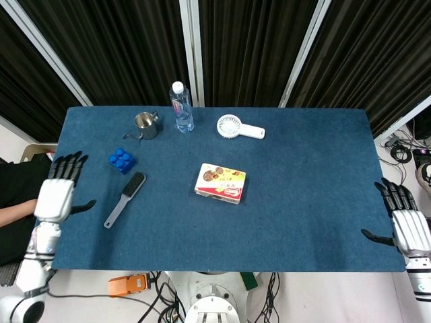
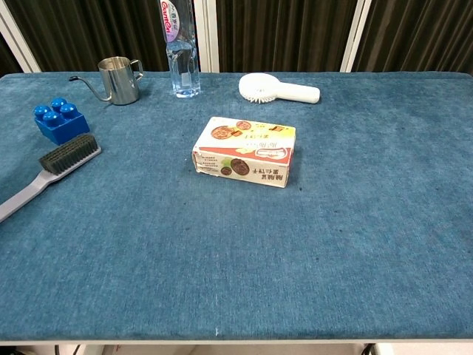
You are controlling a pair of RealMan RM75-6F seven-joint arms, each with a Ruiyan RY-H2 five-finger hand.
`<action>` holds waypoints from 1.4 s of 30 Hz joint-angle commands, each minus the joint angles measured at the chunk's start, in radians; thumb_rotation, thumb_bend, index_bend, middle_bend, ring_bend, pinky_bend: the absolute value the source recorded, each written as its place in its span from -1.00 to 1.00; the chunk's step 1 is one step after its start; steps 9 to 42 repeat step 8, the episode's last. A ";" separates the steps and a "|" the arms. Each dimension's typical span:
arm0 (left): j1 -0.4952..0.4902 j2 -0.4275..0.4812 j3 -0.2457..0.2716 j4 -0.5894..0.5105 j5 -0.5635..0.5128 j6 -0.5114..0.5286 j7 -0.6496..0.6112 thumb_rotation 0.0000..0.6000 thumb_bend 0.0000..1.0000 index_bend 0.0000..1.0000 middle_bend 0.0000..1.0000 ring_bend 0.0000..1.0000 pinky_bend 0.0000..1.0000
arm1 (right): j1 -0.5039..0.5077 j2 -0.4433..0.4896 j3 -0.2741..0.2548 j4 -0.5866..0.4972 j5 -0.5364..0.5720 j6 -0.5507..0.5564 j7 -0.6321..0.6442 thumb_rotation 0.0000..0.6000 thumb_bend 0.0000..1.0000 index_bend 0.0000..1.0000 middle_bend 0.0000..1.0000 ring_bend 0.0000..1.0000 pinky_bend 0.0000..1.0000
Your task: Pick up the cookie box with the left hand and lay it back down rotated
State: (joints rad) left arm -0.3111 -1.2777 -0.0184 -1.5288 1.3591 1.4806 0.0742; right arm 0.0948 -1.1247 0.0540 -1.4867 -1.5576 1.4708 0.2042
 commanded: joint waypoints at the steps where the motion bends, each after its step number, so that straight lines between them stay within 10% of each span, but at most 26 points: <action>1: 0.085 0.036 0.059 -0.008 0.039 0.063 -0.036 1.00 -0.94 -0.99 -0.99 -1.00 -1.00 | -0.006 -0.004 -0.005 -0.009 -0.008 0.012 -0.012 1.00 -0.74 -1.00 -1.00 -1.00 -1.00; 8: 0.205 0.049 0.111 -0.006 0.079 0.157 -0.060 1.00 -0.94 -0.99 -0.99 -1.00 -1.00 | -0.010 -0.014 -0.015 -0.032 -0.023 0.023 -0.045 1.00 -0.74 -1.00 -1.00 -1.00 -1.00; 42: 0.205 0.049 0.111 -0.006 0.079 0.157 -0.060 1.00 -0.94 -0.99 -0.99 -1.00 -1.00 | -0.010 -0.014 -0.015 -0.032 -0.023 0.023 -0.045 1.00 -0.74 -1.00 -1.00 -1.00 -1.00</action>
